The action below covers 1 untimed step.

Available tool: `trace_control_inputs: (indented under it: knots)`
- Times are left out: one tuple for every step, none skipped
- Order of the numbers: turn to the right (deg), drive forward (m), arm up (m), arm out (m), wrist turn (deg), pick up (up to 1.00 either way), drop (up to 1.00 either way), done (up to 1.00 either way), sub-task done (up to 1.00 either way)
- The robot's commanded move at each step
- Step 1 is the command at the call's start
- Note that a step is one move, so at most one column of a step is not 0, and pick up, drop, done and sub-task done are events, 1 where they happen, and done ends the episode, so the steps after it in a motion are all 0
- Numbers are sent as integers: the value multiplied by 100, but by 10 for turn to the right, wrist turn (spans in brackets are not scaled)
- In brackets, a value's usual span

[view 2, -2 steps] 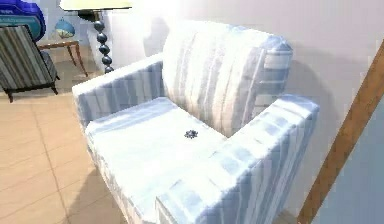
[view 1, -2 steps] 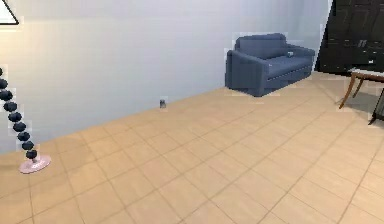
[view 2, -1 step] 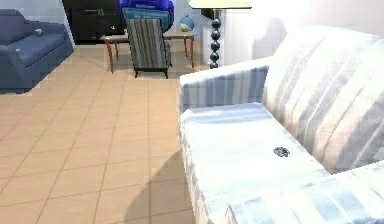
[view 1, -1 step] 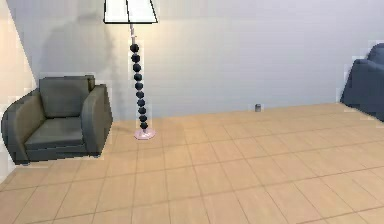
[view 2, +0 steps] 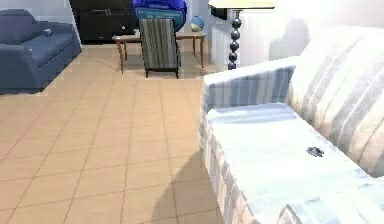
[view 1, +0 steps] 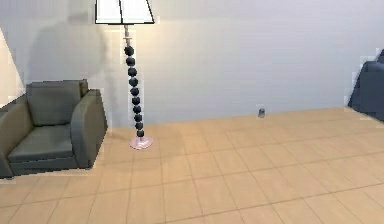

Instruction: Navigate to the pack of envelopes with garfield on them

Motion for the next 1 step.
trace_control_inputs:
  knots:
    - [450,0,0,0,0,0,0,0,0]
